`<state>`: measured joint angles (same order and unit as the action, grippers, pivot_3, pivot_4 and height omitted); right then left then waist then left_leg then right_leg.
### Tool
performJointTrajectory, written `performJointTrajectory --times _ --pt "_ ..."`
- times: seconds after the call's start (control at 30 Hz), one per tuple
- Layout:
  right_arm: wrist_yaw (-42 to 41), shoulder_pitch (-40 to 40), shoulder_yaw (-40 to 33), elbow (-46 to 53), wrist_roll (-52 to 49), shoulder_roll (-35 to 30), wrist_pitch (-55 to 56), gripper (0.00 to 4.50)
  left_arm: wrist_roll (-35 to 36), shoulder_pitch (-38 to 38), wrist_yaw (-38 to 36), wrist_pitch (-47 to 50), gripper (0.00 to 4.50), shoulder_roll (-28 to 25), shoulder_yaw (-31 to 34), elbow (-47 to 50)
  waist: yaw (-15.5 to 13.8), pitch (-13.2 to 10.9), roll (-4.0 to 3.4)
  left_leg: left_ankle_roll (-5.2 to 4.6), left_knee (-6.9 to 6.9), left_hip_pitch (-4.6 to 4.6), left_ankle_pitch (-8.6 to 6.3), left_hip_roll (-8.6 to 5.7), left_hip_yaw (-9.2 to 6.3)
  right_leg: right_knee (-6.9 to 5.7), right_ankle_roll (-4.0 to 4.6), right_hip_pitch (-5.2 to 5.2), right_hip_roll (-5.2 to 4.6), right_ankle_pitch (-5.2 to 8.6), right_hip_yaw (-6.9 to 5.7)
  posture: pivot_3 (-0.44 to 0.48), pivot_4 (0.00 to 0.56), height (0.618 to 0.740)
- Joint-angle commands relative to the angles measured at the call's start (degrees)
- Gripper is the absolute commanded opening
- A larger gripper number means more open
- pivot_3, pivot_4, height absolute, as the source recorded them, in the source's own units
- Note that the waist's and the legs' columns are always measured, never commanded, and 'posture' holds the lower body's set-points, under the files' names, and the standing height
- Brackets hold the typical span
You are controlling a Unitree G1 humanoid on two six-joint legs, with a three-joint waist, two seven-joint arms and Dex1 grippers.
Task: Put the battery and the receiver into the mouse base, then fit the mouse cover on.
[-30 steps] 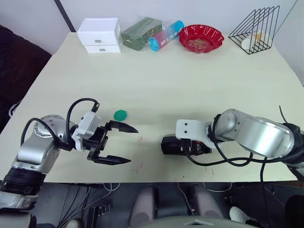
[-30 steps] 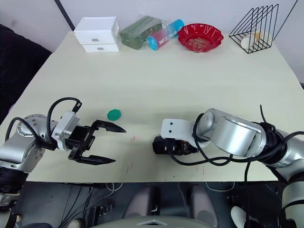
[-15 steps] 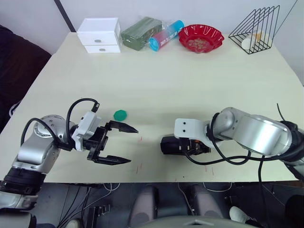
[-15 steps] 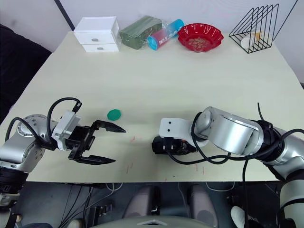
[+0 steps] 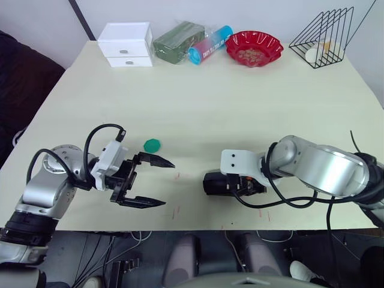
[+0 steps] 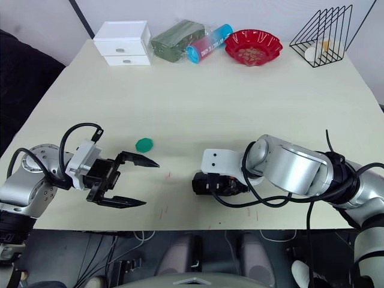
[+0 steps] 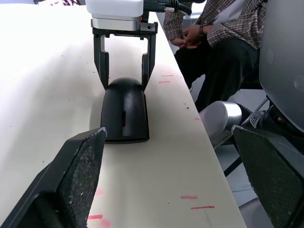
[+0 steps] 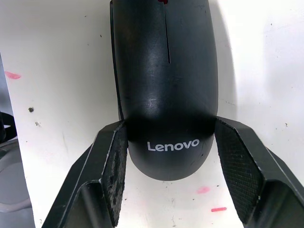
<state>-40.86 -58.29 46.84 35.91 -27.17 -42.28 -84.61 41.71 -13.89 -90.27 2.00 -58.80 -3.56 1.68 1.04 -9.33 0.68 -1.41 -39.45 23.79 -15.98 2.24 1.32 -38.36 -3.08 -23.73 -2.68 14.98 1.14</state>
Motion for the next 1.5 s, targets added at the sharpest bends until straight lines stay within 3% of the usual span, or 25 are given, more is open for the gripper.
performJointTrajectory --times 0.03,0.53,0.97,1.03,1.23,1.27,1.37,1.5 --pt "0.4 -0.6 -0.4 0.9 0.4 0.0 0.3 3.56 0.2 -0.3 -2.2 -1.1 4.5 -0.3 -0.1 0.5 0.0 0.0 0.0 0.0 0.0 0.01 0.0 0.0 0.0 0.0 0.0 0.0 0.0 0.0 0.0 0.0 0.15 0.74" --pt "0.0 0.0 -1.9 1.1 -0.2 -0.1 0.8 3.56 0.2 -0.1 -2.2 -1.2 4.5 -0.1 -0.2 0.5 0.0 0.0 0.0 0.0 0.0 0.01 0.0 0.0 0.0 0.01 0.0 0.0 0.0 0.0 0.0 0.0 0.15 0.74" --pt "-1.4 5.2 -12.6 -1.5 0.4 2.7 13.4 3.56 0.4 0.0 -2.2 -0.9 4.5 0.4 0.6 0.5 -0.1 0.0 0.0 0.0 0.01 0.03 0.0 -0.01 0.01 0.03 -0.01 0.0 0.0 0.0 0.0 0.0 0.15 0.74" --pt "-0.8 7.3 -13.0 -2.3 1.7 4.0 17.7 3.16 0.4 0.2 -2.2 -0.8 4.5 0.3 0.8 0.6 -0.1 0.0 0.01 0.0 0.01 0.03 0.0 -0.01 0.02 0.03 -0.01 0.0 0.0 0.0 0.0 0.0 0.15 0.74" --pt "-0.3 15.1 -16.1 -3.9 2.9 7.9 26.8 3.16 0.3 0.3 -2.2 -0.6 4.5 0.3 1.1 0.7 -0.2 0.0 0.01 0.0 0.04 0.03 0.0 -0.01 0.0 0.05 -0.01 0.01 0.01 0.0 -0.01 0.0 0.15 0.74" --pt "-0.5 16.2 -16.4 -4.1 3.2 8.1 28.6 2.75 0.3 0.3 -2.2 -0.6 4.5 0.2 1.1 0.7 -0.2 0.0 0.01 0.0 0.04 0.04 0.0 -0.01 0.02 0.06 -0.01 0.0 0.0 -0.01 0.0 0.0 0.15 0.74" --pt "-0.2 17.9 -16.0 -4.6 4.5 8.1 30.5 2.39 0.4 0.4 -2.2 -0.7 4.5 0.0 1.1 0.6 -0.2 0.0 0.02 0.0 0.03 0.04 0.0 -0.02 0.02 0.07 -0.02 0.01 0.0 -0.01 0.0 0.0 0.15 0.74" --pt "-0.3 20.5 -15.9 -5.4 5.8 8.8 32.8 2.39 0.4 0.6 -2.2 -0.8 4.5 -0.2 1.2 0.5 -0.2 0.0 0.01 0.0 0.02 0.02 0.0 -0.01 0.0 0.06 -0.01 0.02 0.01 -0.01 -0.02 0.0 0.15 0.74"
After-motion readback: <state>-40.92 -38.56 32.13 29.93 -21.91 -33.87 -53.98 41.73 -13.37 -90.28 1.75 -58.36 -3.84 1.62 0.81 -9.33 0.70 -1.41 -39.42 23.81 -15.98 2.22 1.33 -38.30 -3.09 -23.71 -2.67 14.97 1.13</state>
